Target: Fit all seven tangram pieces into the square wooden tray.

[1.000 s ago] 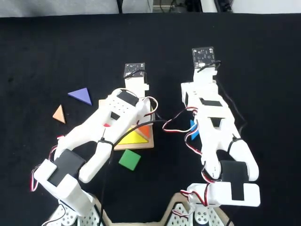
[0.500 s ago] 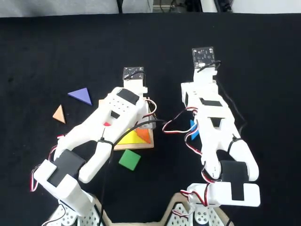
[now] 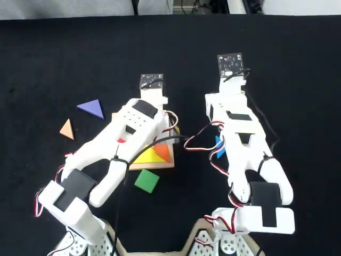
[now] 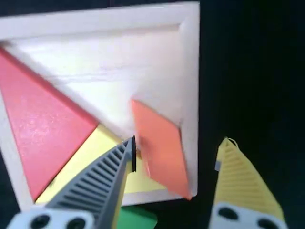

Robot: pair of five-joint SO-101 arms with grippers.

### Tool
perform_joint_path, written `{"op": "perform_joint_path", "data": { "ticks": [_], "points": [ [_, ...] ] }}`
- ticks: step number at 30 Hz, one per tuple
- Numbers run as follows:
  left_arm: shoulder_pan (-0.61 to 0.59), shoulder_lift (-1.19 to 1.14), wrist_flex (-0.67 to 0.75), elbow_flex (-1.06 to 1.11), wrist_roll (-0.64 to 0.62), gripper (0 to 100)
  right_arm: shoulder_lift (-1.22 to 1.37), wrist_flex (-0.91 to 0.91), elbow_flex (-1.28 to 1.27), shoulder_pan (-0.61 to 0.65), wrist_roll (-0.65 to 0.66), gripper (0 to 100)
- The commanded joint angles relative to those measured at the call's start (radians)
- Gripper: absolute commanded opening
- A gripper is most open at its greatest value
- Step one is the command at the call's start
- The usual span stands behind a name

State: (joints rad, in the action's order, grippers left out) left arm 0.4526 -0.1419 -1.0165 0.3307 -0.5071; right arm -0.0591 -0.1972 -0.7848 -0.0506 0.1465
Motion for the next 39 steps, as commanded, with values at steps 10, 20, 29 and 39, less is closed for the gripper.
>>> {"op": "perform_joint_path", "data": {
  "ticks": [10,20,29,39],
  "points": [
    [0.004,-0.043,0.101,-0.01,-0.011,28,-0.048,0.017,0.018,-0.005,-0.008,1.1],
    [0.07,0.146,0.104,0.154,-0.009,28,-0.048,0.017,0.019,-0.005,-0.008,1.1],
    [0.077,0.236,0.086,0.206,-0.005,28,-0.048,0.017,0.019,-0.005,-0.006,1.1],
    [0.131,0.212,0.068,0.214,-0.005,28,-0.048,0.017,0.021,-0.005,-0.003,1.1]
  ]
}}
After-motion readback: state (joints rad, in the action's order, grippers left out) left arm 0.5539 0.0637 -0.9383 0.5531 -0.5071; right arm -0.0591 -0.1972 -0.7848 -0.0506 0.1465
